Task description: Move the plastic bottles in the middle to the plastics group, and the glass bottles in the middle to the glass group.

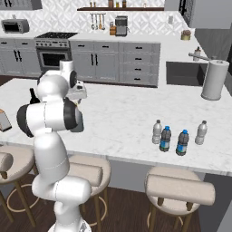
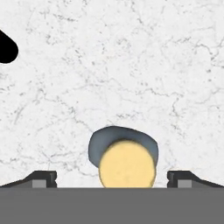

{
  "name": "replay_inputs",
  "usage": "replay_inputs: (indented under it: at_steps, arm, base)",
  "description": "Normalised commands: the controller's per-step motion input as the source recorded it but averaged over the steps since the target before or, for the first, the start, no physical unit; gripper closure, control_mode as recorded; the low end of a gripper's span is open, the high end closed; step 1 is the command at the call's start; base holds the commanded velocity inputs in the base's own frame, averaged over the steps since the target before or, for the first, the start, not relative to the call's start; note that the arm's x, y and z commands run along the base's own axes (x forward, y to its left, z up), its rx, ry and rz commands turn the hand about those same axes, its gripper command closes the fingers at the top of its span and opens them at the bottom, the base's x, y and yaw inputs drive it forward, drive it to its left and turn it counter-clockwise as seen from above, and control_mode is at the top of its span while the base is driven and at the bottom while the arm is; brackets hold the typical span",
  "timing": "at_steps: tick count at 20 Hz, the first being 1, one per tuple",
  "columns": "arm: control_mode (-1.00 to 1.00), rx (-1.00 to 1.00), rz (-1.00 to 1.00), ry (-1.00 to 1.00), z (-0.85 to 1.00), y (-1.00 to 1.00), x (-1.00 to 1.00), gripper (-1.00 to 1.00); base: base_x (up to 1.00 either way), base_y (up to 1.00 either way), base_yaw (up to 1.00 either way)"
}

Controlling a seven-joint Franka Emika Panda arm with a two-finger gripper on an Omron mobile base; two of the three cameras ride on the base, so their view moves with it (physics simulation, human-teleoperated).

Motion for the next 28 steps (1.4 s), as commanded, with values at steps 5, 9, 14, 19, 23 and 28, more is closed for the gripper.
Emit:
replay_inputs:
  at_steps: [5, 9, 14, 19, 23, 28]
  arm:
    - [-1.0, 0.0, -0.02, 0.05, -0.26, 0.0, 0.02, -1.0]
    - [-1.0, 0.0, -0.02, 0.03, -0.29, 0.0, 0.04, -1.0]
    - [-1.0, 0.0, -0.02, 0.03, -0.12, 0.0, 0.0, -1.0]
    - [-1.0, 0.0, 0.0, 0.0, 0.0, 0.0, 0.0, 1.0]
    - [-1.0, 0.0, 0.0, 0.0, 0.0, 0.0, 0.0, 1.0]
    - [-1.0, 0.03, 0.0, -0.03, 0.18, 0.0, -0.06, 1.0]
  base:
    - [0.0, 0.0, 0.0]
    - [0.0, 0.0, 0.0]
    - [0.0, 0.0, 0.0]
    - [0.0, 0.0, 0.0]
    - [0.0, 0.0, 0.0]
    - [0.0, 0.0, 0.0]
